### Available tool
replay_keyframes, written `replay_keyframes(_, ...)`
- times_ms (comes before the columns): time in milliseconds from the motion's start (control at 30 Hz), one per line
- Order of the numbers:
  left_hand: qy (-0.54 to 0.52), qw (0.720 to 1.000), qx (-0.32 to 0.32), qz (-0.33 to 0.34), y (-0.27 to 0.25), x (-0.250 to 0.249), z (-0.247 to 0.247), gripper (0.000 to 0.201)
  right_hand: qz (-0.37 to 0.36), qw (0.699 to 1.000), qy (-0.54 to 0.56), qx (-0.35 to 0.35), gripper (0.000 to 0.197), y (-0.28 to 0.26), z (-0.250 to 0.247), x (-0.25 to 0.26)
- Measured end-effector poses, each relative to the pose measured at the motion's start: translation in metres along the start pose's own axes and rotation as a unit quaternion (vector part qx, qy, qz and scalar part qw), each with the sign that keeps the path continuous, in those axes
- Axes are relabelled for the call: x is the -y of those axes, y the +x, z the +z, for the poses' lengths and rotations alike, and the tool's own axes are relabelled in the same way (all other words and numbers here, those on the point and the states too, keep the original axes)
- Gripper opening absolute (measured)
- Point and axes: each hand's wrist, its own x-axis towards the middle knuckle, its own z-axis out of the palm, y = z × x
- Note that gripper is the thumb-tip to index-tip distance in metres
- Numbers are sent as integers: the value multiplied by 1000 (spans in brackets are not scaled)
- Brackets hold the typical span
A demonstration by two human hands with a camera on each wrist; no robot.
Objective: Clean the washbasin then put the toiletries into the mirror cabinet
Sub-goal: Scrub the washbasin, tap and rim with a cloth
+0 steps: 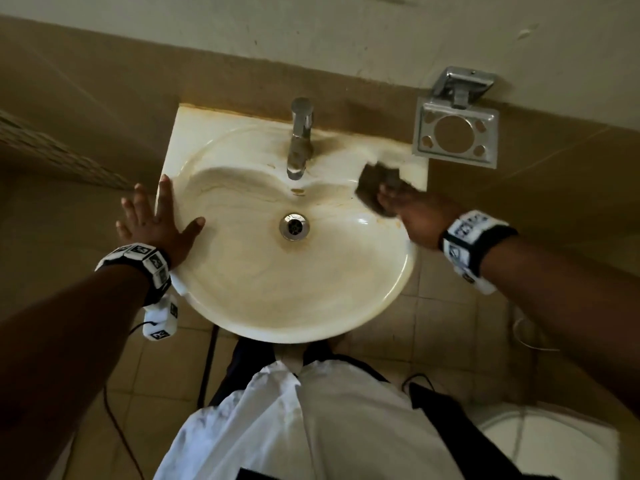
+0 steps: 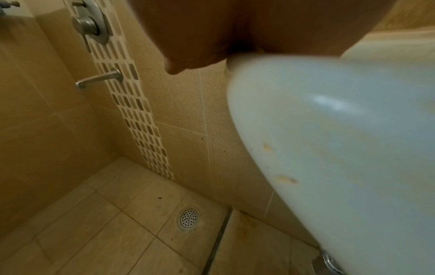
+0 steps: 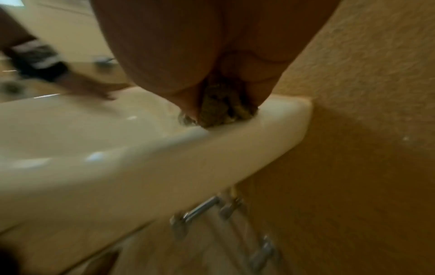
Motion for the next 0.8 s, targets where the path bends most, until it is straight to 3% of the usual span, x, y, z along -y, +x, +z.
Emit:
replay_keyframes(67,-14,1000,-13,8,2,2,2,97,-78,994,-47,59,50,-35,26,9)
replay_keyframes(133,-26,999,-19,14,4,5,5,98,-115,977,-141,106,54,-51,41,11)
replay_keyframes(167,-31,999,-21,15,4,7,7,99,-111,974,-152,123,56,-46,35,11)
replay_keyframes(267,-41,998,-32,21,6,7,8,102,-69,987,-111,89,48,-14,1,13)
replay_keyframes(333,-44,998,-33,25,5,6,6,103,-12,989,-123,84,57,3,-16,19)
replay_keyframes(467,-44,998,-30,26,0,4,5,104,-3,979,-176,100,62,-9,-1,45)
replay_keyframes(533,-41,998,-28,30,0,5,4,104,-16,980,-152,127,71,-26,19,66)
replay_keyframes(600,-39,998,-29,34,0,7,3,102,10,972,-110,209,82,-38,39,101)
replay_keyframes(700,-52,997,-33,44,0,7,5,95,21,954,-34,298,82,-22,71,165)
replay_keyframes(800,-79,994,-42,61,0,9,7,86,-17,953,119,279,69,22,88,243)
